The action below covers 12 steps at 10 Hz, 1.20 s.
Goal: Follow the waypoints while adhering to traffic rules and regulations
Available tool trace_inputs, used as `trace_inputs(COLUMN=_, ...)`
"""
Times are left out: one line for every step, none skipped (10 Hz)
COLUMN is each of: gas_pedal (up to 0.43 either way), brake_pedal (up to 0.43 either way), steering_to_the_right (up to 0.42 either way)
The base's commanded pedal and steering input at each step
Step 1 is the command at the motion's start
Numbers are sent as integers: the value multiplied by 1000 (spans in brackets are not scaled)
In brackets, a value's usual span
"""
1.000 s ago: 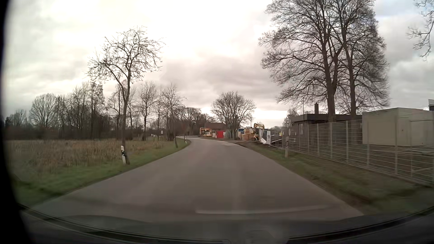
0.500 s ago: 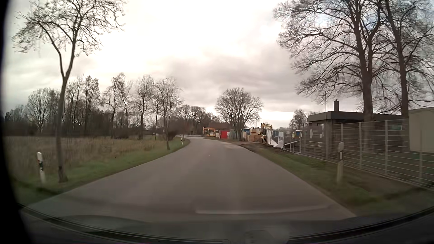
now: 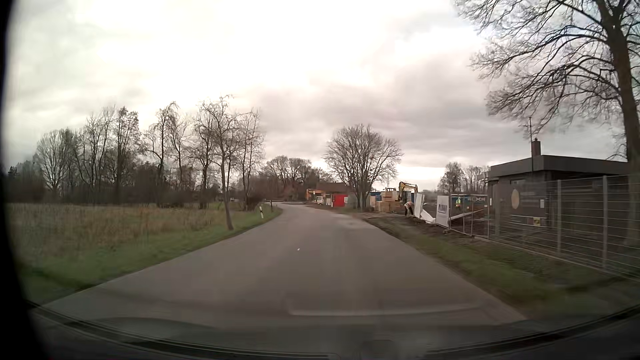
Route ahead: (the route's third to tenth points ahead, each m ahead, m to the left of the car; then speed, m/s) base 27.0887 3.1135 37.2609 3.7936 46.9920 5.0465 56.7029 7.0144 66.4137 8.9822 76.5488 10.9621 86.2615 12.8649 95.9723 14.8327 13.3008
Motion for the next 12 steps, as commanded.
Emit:
trace_inputs(gas_pedal=157, brake_pedal=0, steering_to_the_right=-13)
trace_inputs(gas_pedal=157, brake_pedal=0, steering_to_the_right=-12)
trace_inputs(gas_pedal=157, brake_pedal=0, steering_to_the_right=-12)
trace_inputs(gas_pedal=157, brake_pedal=0, steering_to_the_right=-12)
trace_inputs(gas_pedal=157, brake_pedal=0, steering_to_the_right=-12)
trace_inputs(gas_pedal=157, brake_pedal=0, steering_to_the_right=-11)
trace_inputs(gas_pedal=157, brake_pedal=0, steering_to_the_right=-11)
trace_inputs(gas_pedal=157, brake_pedal=0, steering_to_the_right=-11)
trace_inputs(gas_pedal=157, brake_pedal=0, steering_to_the_right=-11)
trace_inputs(gas_pedal=157, brake_pedal=0, steering_to_the_right=-11)
trace_inputs(gas_pedal=157, brake_pedal=0, steering_to_the_right=-11)
trace_inputs(gas_pedal=157, brake_pedal=0, steering_to_the_right=-13)
